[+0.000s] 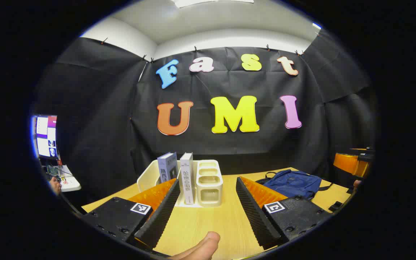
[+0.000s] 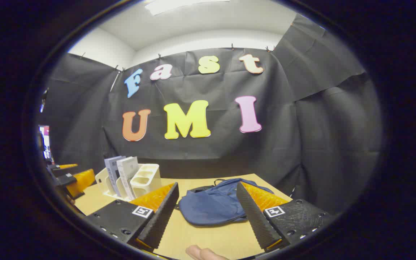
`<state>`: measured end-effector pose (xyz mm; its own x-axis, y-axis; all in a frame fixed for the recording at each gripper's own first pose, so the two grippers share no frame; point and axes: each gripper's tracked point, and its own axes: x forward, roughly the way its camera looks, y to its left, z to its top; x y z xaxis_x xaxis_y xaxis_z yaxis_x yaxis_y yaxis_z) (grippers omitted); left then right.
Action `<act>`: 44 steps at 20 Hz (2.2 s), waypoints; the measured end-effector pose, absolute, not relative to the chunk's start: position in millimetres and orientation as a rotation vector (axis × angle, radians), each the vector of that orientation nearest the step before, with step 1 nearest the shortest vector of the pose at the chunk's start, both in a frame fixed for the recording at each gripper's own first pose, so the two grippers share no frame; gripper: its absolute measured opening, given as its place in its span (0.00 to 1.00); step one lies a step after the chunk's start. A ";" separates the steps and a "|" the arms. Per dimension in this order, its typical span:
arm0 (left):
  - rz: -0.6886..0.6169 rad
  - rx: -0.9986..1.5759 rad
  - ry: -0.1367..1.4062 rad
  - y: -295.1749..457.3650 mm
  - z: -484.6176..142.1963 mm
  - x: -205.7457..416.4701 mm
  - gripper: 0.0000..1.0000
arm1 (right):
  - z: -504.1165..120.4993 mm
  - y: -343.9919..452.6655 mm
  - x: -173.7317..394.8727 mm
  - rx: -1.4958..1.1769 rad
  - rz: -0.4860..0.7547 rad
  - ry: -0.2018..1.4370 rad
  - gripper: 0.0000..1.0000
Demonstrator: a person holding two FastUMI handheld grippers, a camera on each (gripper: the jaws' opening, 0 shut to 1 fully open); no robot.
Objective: Open the schoolbag, grab two books from the bookshelf and put them into the schoolbag.
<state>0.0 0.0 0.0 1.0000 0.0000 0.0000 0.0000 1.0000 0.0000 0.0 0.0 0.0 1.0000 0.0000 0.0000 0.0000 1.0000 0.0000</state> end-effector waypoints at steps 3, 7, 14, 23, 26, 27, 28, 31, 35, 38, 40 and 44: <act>0.029 0.013 0.055 12.5 -13.8 2.4 0.97 | 3.3 0.6 2.6 -0.033 -0.029 -0.012 0.97; 0.021 -0.008 0.119 17.8 -30.4 8.5 0.98 | 2.0 5.1 2.5 -0.093 -0.036 -0.005 0.96; 0.023 -0.035 0.107 28.6 -34.7 16.0 0.98 | -2.0 11.3 6.0 -0.111 -0.024 0.016 0.97; -0.012 0.042 0.057 18.5 -27.0 14.0 0.98 | -28.6 23.9 35.3 -0.238 -0.025 0.076 0.95; -0.011 0.087 0.033 21.9 -25.4 15.1 0.98 | -50.0 33.6 56.4 -0.311 -0.013 0.115 0.95; -0.012 0.086 0.035 23.5 -27.6 16.0 0.98 | -58.1 37.1 63.6 -0.330 -0.011 0.131 0.95; -0.015 0.080 0.039 24.7 -28.8 17.8 0.98 | -68.5 40.8 71.2 -0.344 -0.003 0.150 0.95; -0.010 0.059 0.055 28.0 -30.9 19.6 0.98 | -98.0 52.6 93.5 -0.393 0.022 0.223 0.95; -0.026 0.050 0.049 28.5 -31.3 19.9 0.98 | -133.5 57.9 123.9 -0.449 0.030 0.308 0.95; -0.027 0.050 0.061 30.5 -37.0 22.3 0.98 | -158.1 64.4 142.0 -0.487 0.033 0.376 0.98; -0.023 0.054 0.069 34.2 -38.5 24.6 0.98 | -175.1 71.2 151.6 -0.509 0.046 0.423 0.92; -0.003 0.042 0.088 43.2 -43.7 27.4 0.98 | -191.1 85.0 167.3 -0.590 0.063 0.470 0.95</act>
